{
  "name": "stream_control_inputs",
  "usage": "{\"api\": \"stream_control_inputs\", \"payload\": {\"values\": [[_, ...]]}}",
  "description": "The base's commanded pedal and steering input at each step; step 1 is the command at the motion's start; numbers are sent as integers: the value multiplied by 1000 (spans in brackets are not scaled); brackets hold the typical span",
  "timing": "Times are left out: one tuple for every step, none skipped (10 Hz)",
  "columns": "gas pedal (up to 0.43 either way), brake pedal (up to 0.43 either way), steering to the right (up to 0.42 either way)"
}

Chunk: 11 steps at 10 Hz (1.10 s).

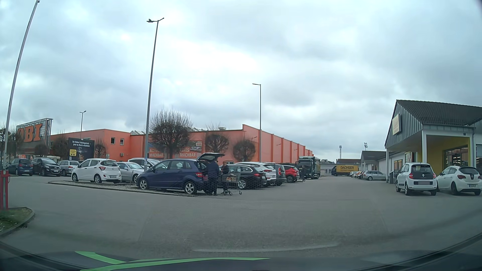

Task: Follow the waypoints while adhering to traffic rules and regulations

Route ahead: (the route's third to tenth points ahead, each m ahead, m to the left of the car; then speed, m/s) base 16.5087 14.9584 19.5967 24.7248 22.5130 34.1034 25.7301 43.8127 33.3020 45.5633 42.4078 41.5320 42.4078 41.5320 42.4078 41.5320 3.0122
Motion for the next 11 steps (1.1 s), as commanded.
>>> {"api": "stream_control_inputs", "payload": {"values": [[118, 0, -62], [130, 0, -124], [130, 0, -187], [130, 0, -224], [130, 0, -253], [130, 0, -264], [130, 0, -273], [130, 0, -285], [138, 0, -303], [150, 0, -320], [150, 0, -339]]}}
